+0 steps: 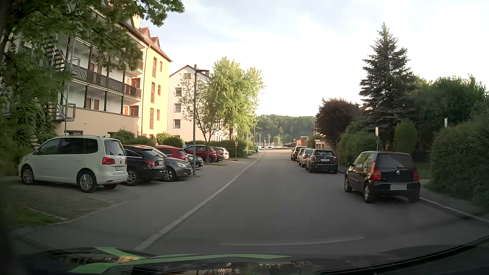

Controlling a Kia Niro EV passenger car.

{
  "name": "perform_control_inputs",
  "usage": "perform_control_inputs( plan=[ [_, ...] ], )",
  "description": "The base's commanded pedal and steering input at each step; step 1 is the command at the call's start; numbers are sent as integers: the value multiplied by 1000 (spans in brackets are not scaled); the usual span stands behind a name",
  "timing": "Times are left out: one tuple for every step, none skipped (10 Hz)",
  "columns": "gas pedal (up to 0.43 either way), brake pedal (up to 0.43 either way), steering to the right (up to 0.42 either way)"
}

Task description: Follow the waypoints while adhering to traffic rules and regulations

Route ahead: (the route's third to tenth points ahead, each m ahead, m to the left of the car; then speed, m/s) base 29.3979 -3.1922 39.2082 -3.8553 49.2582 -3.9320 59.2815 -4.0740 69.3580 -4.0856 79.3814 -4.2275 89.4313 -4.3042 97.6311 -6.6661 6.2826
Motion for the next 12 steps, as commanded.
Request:
perform_control_inputs(
  plan=[
    [59,0,15],
    [39,0,15],
    [8,0,15],
    [0,0,15],
    [0,0,14],
    [0,0,10],
    [0,0,7],
    [0,0,6],
    [0,0,6],
    [0,0,6],
    [0,0,6],
    [0,0,9]
  ],
)
